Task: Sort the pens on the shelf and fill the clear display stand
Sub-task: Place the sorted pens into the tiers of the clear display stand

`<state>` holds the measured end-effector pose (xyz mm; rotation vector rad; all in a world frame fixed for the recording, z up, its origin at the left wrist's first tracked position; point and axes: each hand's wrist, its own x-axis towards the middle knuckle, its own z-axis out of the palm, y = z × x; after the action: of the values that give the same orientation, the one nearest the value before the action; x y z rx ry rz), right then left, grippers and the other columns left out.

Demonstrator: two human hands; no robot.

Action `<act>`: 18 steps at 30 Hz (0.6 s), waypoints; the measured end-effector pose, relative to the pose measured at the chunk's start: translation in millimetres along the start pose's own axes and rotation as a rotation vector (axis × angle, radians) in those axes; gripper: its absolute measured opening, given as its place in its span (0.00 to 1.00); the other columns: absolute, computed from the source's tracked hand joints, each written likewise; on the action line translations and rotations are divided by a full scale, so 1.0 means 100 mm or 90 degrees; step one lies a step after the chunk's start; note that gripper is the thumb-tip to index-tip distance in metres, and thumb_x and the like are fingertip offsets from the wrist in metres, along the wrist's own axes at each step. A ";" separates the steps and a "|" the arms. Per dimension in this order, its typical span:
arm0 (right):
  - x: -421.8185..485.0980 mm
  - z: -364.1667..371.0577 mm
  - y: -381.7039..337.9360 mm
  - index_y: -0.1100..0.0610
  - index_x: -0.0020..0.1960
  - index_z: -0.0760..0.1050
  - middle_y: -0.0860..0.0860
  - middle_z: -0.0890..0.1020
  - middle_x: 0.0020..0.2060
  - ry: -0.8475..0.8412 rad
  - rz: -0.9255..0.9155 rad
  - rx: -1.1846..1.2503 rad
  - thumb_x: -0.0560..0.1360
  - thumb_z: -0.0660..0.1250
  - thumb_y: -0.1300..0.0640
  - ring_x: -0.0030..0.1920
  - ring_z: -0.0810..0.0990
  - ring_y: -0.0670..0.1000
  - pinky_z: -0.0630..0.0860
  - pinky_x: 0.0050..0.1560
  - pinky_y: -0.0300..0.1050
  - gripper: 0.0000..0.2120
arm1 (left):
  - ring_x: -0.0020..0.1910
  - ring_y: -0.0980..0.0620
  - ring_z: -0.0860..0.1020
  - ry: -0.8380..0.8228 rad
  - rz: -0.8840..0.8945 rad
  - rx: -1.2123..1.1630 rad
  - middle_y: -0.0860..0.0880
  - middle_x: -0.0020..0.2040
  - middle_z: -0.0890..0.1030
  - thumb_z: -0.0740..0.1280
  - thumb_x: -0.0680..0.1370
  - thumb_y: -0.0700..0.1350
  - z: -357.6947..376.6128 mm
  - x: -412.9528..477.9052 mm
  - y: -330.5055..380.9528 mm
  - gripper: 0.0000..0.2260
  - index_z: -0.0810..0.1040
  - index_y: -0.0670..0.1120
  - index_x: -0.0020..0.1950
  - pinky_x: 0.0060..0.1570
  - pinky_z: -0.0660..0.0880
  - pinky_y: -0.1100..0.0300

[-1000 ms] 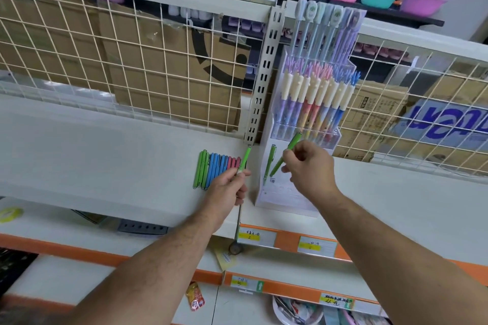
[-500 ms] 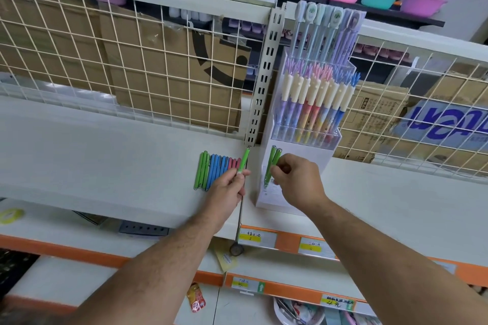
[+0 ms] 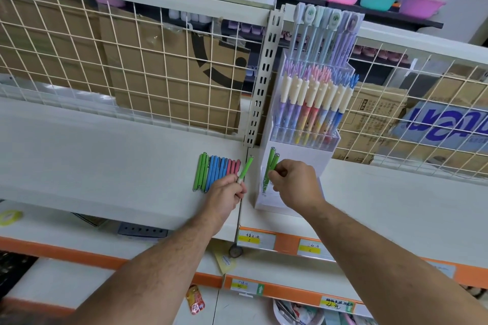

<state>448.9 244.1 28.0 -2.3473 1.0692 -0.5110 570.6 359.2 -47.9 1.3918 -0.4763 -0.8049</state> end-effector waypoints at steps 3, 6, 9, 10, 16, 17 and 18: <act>-0.02 0.01 0.01 0.57 0.49 0.84 0.50 0.85 0.38 0.002 0.009 0.027 0.79 0.68 0.54 0.38 0.82 0.50 0.73 0.35 0.37 0.08 | 0.31 0.56 0.70 -0.007 0.010 0.000 0.48 0.35 0.75 0.61 0.79 0.33 0.00 0.00 -0.01 0.12 0.79 0.44 0.39 0.27 0.66 0.68; -0.06 0.03 0.04 0.55 0.50 0.84 0.49 0.85 0.38 0.011 0.019 0.058 0.78 0.71 0.52 0.40 0.83 0.48 0.75 0.37 0.36 0.08 | 0.33 0.55 0.71 -0.008 0.022 0.032 0.49 0.35 0.75 0.64 0.79 0.37 0.01 0.00 -0.02 0.08 0.80 0.43 0.43 0.28 0.66 0.67; -0.09 0.06 0.07 0.54 0.49 0.84 0.48 0.85 0.39 0.025 0.022 0.074 0.77 0.72 0.51 0.40 0.83 0.48 0.75 0.37 0.36 0.08 | 0.35 0.54 0.72 -0.016 0.033 0.048 0.48 0.37 0.76 0.65 0.80 0.39 0.02 0.00 -0.03 0.07 0.83 0.45 0.47 0.30 0.67 0.65; -0.09 0.07 0.07 0.55 0.50 0.84 0.48 0.85 0.38 0.029 0.017 0.079 0.77 0.72 0.51 0.40 0.83 0.48 0.76 0.38 0.37 0.08 | 0.36 0.54 0.72 -0.021 0.036 0.052 0.48 0.37 0.76 0.65 0.81 0.40 0.02 0.00 -0.03 0.08 0.83 0.46 0.48 0.31 0.68 0.64; -0.09 0.10 0.09 0.56 0.50 0.85 0.48 0.85 0.37 0.041 0.002 0.100 0.77 0.71 0.54 0.40 0.84 0.48 0.79 0.43 0.41 0.07 | 0.38 0.52 0.72 -0.025 0.046 0.058 0.48 0.38 0.76 0.64 0.81 0.40 0.01 -0.01 -0.03 0.09 0.84 0.49 0.49 0.33 0.68 0.62; -0.09 0.10 0.09 0.56 0.50 0.85 0.48 0.85 0.37 0.042 0.000 0.103 0.77 0.71 0.54 0.40 0.84 0.48 0.80 0.44 0.42 0.07 | 0.38 0.52 0.72 -0.027 0.049 0.060 0.48 0.38 0.76 0.64 0.81 0.41 0.02 -0.01 -0.03 0.09 0.84 0.49 0.49 0.33 0.68 0.62; -0.09 0.11 0.10 0.56 0.50 0.84 0.48 0.85 0.37 0.041 -0.002 0.107 0.77 0.71 0.54 0.39 0.84 0.49 0.81 0.45 0.44 0.06 | 0.38 0.52 0.72 -0.030 0.052 0.062 0.48 0.38 0.75 0.64 0.81 0.41 0.02 -0.01 -0.03 0.09 0.84 0.50 0.49 0.33 0.68 0.62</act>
<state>442.6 248.9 12.5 -2.1994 1.0099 -0.6558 567.8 359.2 -50.1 1.4366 -0.6113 -0.7573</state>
